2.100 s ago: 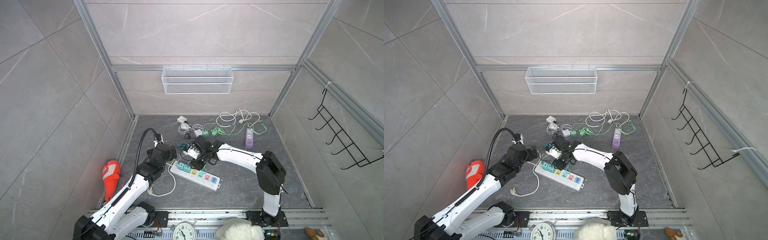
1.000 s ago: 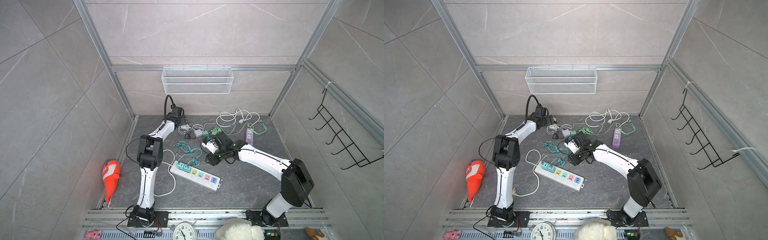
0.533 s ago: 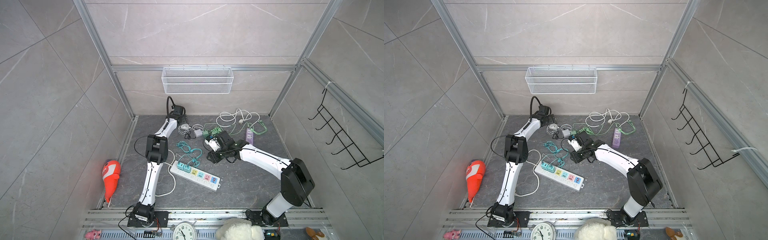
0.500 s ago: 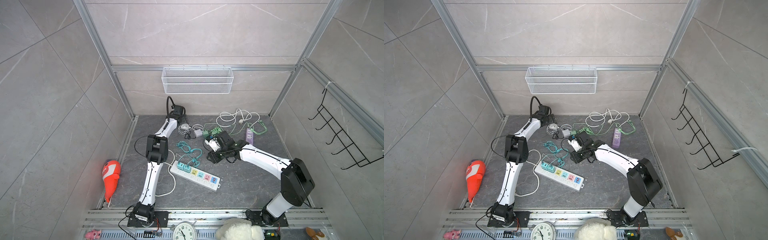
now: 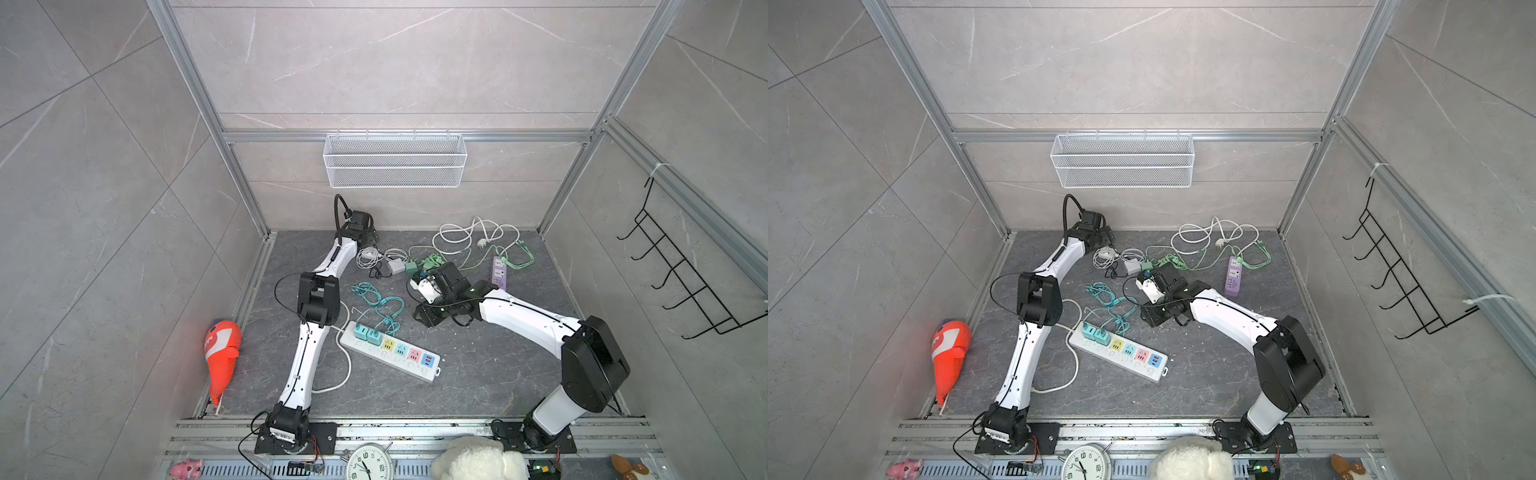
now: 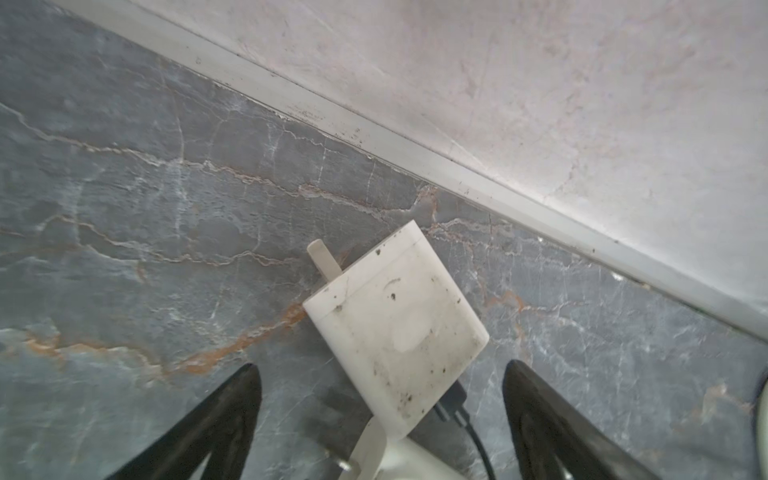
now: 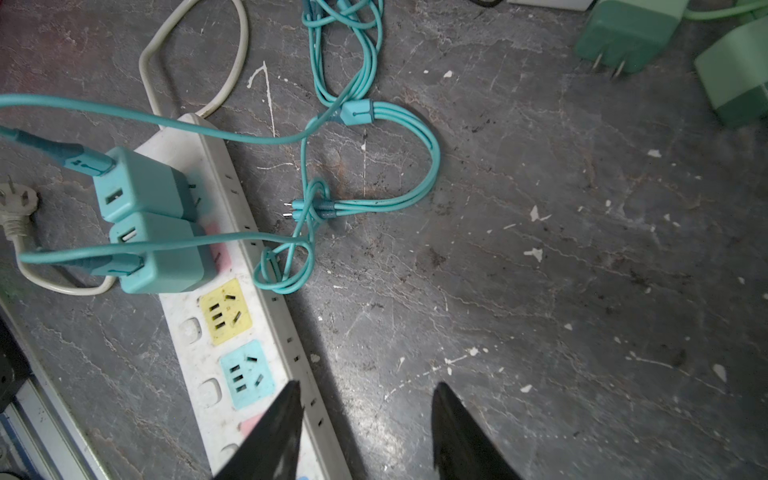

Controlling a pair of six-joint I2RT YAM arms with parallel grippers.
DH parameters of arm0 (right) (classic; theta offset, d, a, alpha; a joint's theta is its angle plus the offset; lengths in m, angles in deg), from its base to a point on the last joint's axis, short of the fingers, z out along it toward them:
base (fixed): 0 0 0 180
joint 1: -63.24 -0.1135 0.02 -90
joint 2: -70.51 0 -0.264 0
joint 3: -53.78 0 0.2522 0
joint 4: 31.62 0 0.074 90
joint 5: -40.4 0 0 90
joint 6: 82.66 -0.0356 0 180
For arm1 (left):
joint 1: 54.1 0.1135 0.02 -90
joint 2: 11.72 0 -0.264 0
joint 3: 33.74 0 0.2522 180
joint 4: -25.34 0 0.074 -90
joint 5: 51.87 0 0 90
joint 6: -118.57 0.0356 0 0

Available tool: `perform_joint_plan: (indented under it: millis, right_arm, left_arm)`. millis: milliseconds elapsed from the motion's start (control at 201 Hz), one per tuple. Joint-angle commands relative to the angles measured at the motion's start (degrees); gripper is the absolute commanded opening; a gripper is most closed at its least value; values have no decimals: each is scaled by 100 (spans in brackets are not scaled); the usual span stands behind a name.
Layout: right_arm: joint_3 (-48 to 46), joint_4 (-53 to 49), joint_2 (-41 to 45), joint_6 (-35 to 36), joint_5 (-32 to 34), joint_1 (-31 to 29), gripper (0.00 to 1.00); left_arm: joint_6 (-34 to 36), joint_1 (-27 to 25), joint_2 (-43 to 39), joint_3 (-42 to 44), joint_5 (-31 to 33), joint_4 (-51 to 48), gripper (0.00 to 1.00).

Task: Insert the plug
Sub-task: 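Lower the left gripper onto the far white charger while the right approaches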

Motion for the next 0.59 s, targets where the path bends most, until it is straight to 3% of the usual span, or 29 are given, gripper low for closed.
perform_joint_plan:
  millis: [0, 314, 587]
  right_arm:
    - [102, 148, 22, 73, -68, 57, 53]
    - [897, 254, -608, 95, -335, 246, 52]
    - [1874, 461, -1394, -198, -277, 513, 54]
  left_arm:
    - [-236, -12, 227, -486, -167, -377, 88]
    - [-136, -38, 135, -189, -275, -948, 84]
    - [104, -38, -216, 359, -281, -1239, 74]
